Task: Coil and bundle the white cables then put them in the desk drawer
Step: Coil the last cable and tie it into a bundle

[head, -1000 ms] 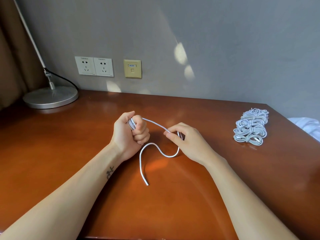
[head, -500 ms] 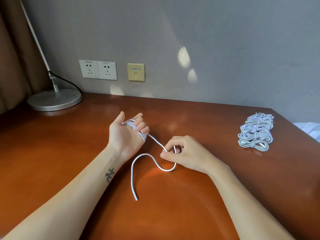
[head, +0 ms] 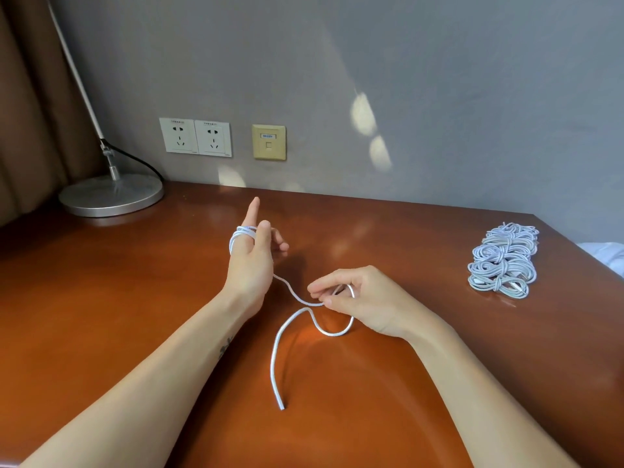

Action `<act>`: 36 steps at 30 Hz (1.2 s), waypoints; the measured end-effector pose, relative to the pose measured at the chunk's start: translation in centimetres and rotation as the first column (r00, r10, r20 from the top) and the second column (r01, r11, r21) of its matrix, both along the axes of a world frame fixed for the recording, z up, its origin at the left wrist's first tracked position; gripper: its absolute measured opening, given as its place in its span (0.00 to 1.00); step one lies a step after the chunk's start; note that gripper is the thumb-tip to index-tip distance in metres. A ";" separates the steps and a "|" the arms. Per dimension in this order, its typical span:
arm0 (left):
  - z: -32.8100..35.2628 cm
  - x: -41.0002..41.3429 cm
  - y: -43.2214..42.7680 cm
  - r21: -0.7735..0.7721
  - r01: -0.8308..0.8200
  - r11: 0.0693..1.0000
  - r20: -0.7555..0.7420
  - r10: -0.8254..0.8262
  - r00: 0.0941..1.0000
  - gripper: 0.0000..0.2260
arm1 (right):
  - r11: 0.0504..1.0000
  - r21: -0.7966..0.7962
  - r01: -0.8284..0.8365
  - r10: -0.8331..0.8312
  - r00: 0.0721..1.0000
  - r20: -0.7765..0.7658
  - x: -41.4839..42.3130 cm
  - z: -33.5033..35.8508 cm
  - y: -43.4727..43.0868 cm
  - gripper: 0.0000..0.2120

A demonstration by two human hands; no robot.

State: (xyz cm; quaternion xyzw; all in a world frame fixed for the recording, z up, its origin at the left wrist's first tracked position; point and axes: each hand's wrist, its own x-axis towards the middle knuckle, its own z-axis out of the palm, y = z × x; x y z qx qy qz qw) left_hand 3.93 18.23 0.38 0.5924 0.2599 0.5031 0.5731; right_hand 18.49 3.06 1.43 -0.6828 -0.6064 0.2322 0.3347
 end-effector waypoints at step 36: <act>-0.5 -1.5 -1.3 0.444 0.228 0.867 -0.655 0.140 0.743 0.21 | 0.837 0.434 0.332 -0.349 0.936 -0.043 0.5 0.4 0.2 0.04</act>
